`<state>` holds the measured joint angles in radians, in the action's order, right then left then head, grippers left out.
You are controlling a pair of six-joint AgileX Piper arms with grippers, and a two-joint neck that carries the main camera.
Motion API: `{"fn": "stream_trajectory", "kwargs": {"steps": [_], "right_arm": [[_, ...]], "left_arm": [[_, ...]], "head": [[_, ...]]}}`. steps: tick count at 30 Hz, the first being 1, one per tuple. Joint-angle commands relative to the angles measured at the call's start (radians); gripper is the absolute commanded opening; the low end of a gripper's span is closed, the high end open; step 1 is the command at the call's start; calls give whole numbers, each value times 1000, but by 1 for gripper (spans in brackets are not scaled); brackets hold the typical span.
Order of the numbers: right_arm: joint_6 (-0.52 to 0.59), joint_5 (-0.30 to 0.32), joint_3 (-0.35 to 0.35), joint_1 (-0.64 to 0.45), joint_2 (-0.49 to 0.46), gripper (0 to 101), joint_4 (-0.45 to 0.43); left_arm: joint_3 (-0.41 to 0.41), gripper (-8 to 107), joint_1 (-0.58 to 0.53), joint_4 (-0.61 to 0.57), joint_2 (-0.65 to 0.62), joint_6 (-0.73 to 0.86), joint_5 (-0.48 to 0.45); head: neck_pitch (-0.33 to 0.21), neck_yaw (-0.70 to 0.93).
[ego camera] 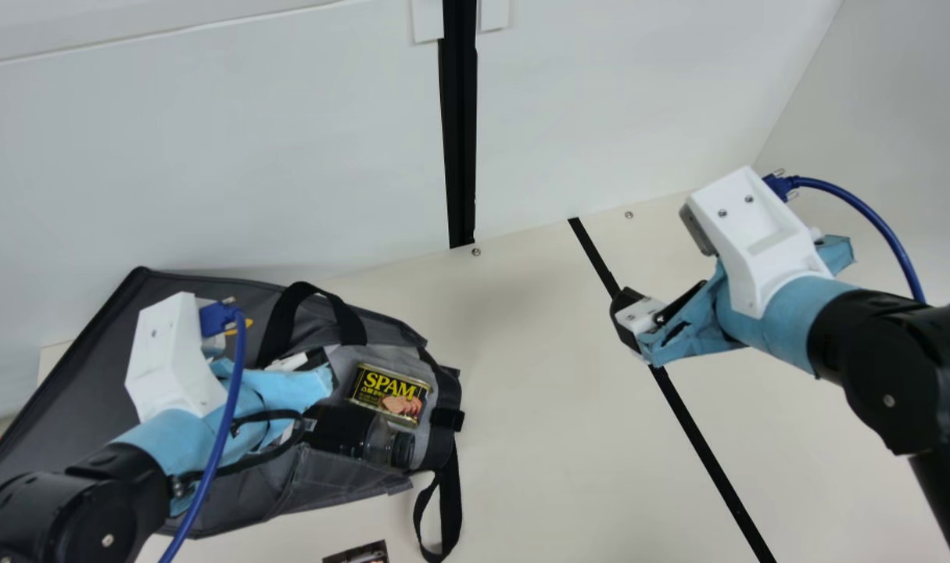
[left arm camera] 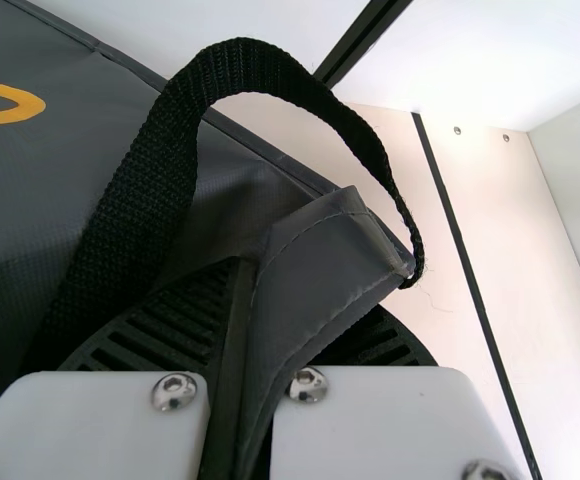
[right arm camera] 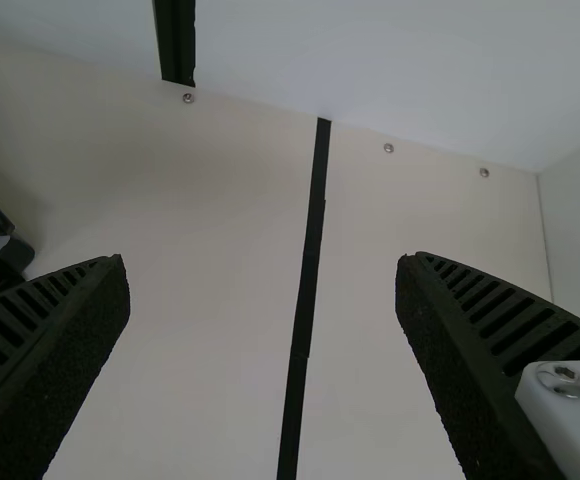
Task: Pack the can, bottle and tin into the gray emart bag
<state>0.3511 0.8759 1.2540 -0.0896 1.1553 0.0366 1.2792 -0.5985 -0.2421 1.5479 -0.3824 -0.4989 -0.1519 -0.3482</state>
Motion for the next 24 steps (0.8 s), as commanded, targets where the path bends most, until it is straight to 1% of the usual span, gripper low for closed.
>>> {"fn": "stream_trajectory", "kwargs": {"steps": [1,11,24], "right_arm": [[5,-9,-2,6,11,91,7],[43,-58,-25,31,77,91,59],[138,-106,-61,26,153,91,165]], "left_arm": [[0,10,0,0,0,0,0],[0,10,0,0,0,0,0],[0,10,0,0,0,0,0]], "head": [[-23,-1],[-23,-1],[-23,-1]]}}
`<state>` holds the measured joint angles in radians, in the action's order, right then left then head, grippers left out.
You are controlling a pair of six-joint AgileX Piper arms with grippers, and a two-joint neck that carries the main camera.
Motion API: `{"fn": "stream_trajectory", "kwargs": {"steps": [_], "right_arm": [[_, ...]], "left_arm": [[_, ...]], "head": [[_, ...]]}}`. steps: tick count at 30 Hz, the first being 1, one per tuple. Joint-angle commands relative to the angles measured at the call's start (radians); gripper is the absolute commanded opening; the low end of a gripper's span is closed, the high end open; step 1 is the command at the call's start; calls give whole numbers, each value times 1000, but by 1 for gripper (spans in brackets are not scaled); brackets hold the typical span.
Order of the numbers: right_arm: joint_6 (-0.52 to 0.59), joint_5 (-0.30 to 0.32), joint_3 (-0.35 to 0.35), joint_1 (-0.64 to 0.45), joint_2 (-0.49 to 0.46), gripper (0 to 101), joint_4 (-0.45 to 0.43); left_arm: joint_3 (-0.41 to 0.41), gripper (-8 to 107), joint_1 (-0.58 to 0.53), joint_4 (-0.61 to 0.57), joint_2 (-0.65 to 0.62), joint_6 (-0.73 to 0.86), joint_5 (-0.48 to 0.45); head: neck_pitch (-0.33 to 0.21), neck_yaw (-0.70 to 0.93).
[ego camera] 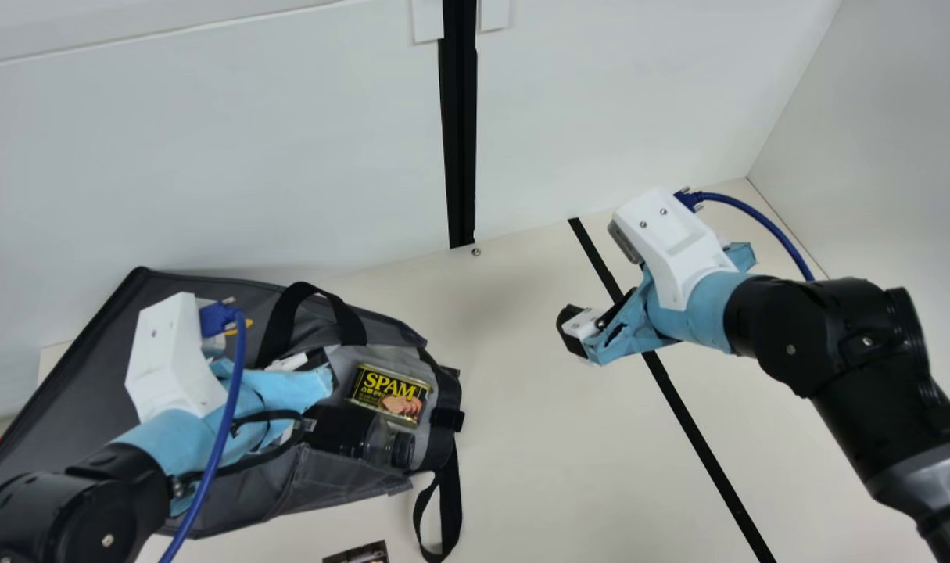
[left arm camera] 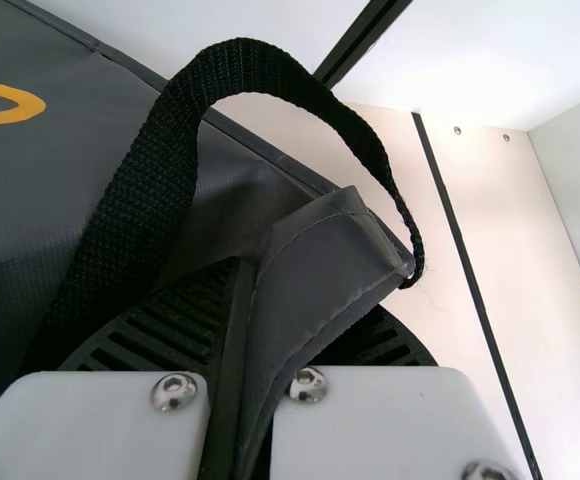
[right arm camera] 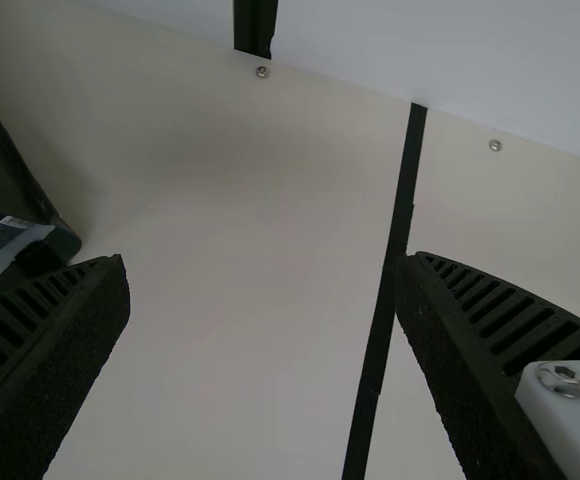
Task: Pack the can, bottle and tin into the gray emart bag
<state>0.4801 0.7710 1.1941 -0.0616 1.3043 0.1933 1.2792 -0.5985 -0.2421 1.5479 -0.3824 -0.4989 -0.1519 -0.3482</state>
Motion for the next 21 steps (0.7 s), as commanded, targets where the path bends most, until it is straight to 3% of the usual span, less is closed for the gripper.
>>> {"fn": "stream_trajectory", "kwargs": {"steps": [1,21], "right_arm": [[16,-5,-5,-2,9,91,16],[174,-79,-75,-8,121,91,167]], "left_arm": [[0,10,0,0,0,0,0],[0,10,0,0,0,0,0]], "head": [[-23,-1],[-23,-1]]}}
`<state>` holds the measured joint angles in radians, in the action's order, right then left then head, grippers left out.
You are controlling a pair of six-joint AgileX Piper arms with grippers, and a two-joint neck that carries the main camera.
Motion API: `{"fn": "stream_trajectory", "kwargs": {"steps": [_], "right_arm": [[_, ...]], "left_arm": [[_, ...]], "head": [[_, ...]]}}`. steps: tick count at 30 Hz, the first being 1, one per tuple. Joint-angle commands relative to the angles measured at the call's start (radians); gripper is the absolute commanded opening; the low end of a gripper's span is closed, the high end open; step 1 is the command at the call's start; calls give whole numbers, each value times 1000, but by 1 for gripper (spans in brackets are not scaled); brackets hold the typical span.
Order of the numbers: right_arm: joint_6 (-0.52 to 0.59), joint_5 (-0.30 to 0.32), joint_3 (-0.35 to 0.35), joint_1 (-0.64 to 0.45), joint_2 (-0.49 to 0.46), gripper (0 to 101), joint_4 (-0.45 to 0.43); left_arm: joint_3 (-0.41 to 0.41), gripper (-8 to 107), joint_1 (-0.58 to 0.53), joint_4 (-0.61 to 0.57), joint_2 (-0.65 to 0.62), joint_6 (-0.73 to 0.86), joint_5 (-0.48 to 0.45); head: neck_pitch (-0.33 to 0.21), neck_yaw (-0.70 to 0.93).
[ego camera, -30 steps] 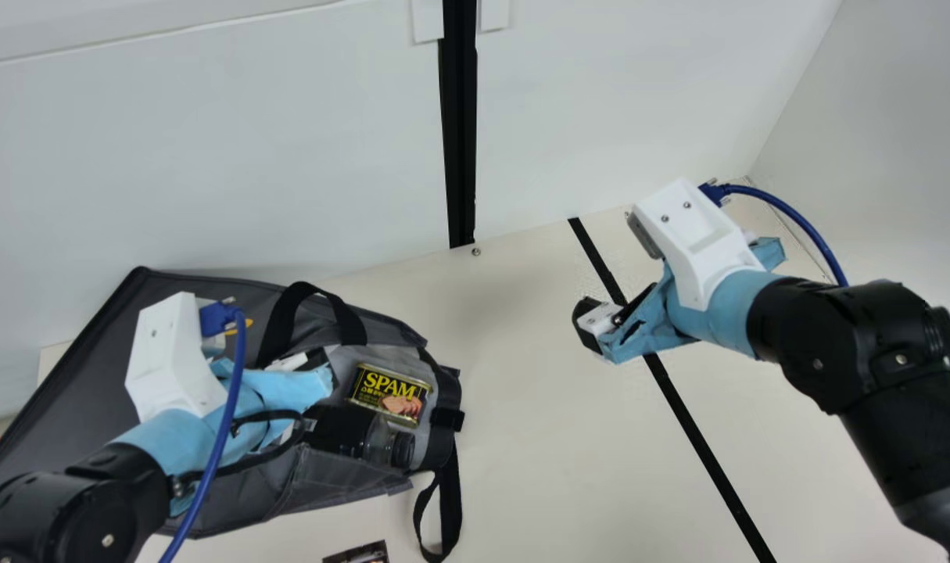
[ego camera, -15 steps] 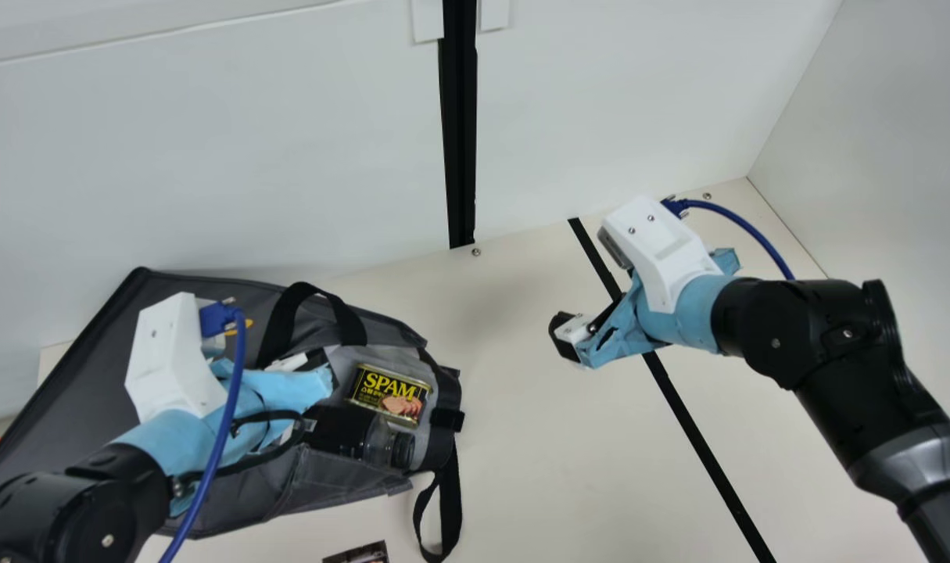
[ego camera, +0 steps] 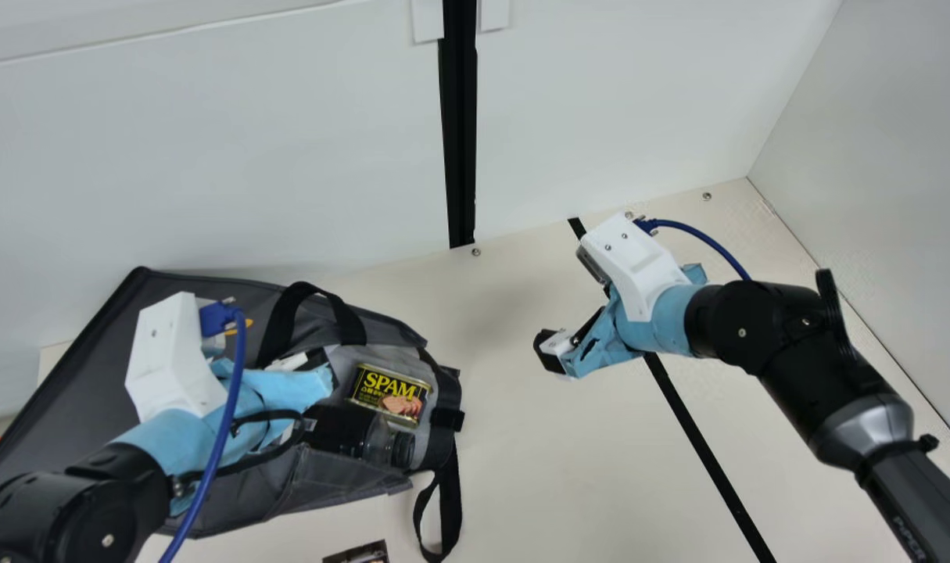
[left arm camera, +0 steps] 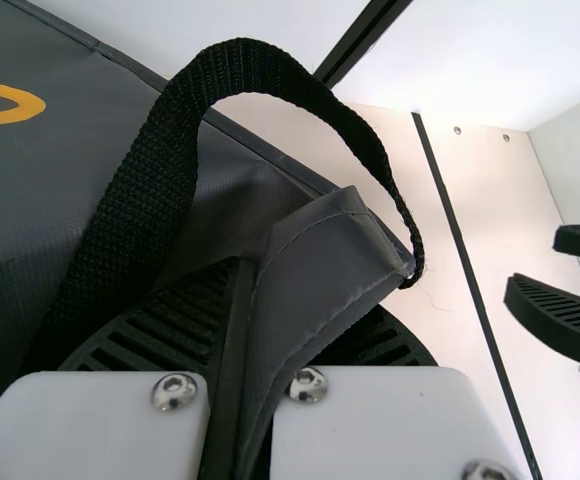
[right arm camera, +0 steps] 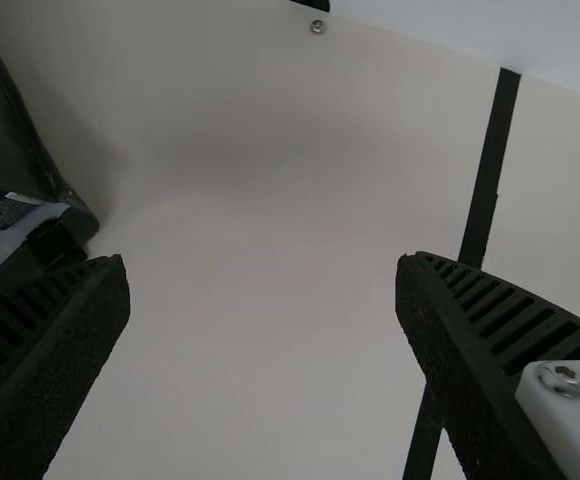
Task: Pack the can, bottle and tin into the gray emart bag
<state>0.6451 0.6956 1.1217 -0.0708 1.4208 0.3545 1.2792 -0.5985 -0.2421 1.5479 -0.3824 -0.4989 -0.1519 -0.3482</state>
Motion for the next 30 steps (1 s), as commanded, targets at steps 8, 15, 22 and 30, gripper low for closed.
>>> {"fn": "stream_trajectory", "kwargs": {"steps": [8,15,22,30], "right_arm": [[76,-26,-20,8,43,91,68],[144,-40,-32,10,75,91,132],[215,-44,-48,14,97,91,201],[313,-42,-65,23,116,91,293]], "left_arm": [[0,10,0,0,0,0,0],[0,10,0,0,0,0,0],[0,10,0,0,0,0,0],[0,10,0,0,0,0,0]], "head": [[-23,-1],[-23,-1],[-23,-1],[-23,-1]]}}
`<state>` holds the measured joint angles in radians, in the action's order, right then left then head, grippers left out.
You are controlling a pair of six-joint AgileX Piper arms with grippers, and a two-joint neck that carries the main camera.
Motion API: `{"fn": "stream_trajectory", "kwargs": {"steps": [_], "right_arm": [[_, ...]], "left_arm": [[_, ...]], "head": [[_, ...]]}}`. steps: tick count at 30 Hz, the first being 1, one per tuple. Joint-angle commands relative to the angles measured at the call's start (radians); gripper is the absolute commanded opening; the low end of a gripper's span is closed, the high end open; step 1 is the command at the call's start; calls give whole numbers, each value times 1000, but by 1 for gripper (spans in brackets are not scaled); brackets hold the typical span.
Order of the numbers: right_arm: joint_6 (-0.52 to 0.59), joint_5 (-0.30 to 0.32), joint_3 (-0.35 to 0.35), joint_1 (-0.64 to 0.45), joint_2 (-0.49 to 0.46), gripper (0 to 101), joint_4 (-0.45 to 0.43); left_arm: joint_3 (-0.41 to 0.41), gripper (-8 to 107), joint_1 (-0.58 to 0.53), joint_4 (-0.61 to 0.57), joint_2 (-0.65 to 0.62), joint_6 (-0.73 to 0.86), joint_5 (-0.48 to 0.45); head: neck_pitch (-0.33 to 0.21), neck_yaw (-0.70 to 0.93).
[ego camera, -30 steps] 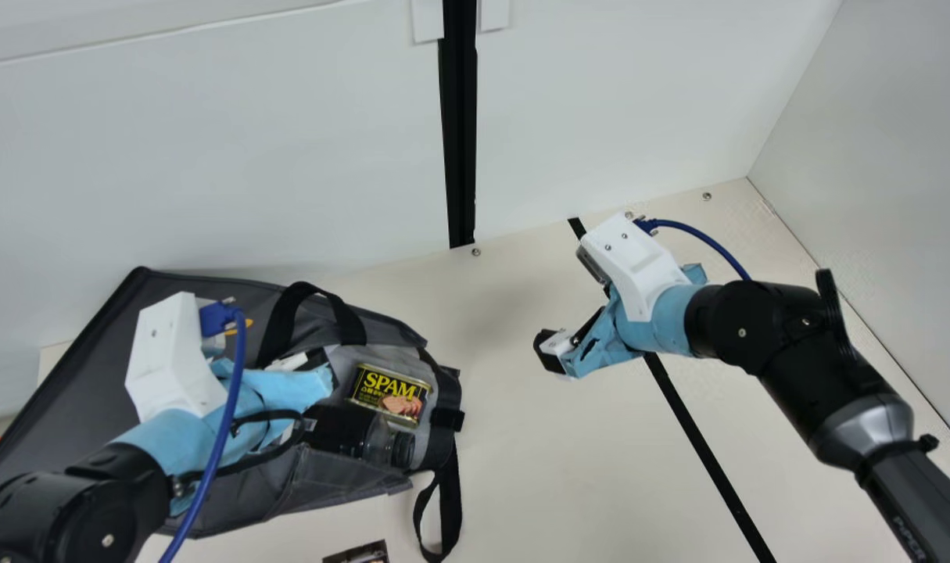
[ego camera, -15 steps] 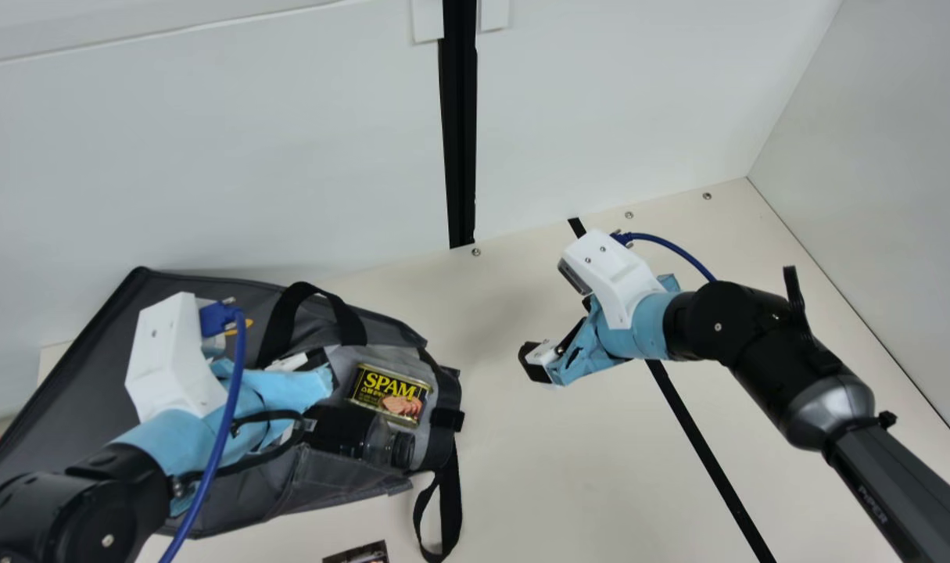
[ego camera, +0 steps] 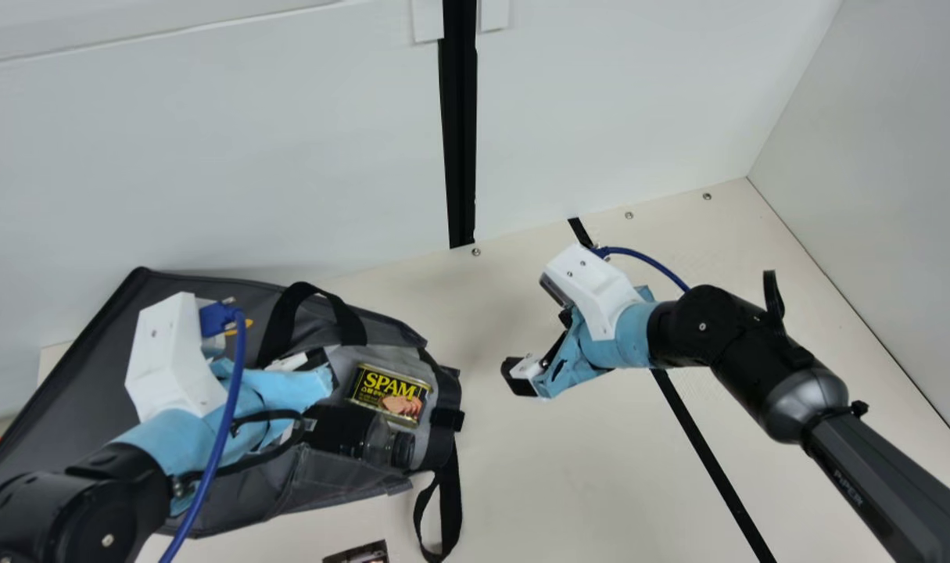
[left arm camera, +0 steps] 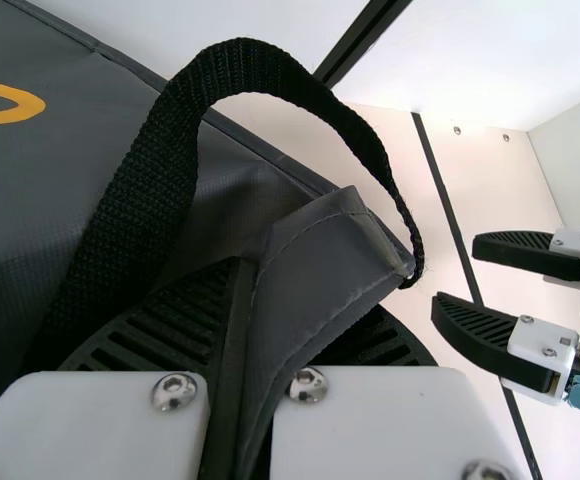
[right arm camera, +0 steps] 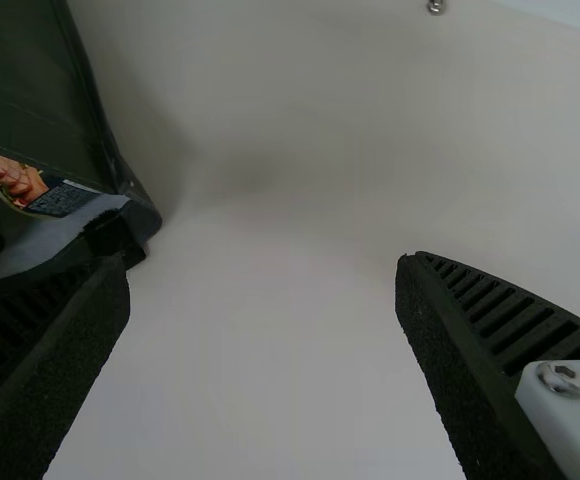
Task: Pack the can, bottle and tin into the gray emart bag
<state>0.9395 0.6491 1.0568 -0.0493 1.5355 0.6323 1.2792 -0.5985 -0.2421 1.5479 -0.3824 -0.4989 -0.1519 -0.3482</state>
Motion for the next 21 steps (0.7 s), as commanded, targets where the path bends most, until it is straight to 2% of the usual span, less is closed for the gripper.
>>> {"fn": "stream_trajectory", "kwargs": {"steps": [1,21], "right_arm": [[32,5,-2,3,3,91,28],[261,25,-32,46,64,91,233]], "left_arm": [[0,10,0,0,0,0,0],[0,10,0,0,0,0,0]], "head": [[-23,-1],[-23,-1]]}}
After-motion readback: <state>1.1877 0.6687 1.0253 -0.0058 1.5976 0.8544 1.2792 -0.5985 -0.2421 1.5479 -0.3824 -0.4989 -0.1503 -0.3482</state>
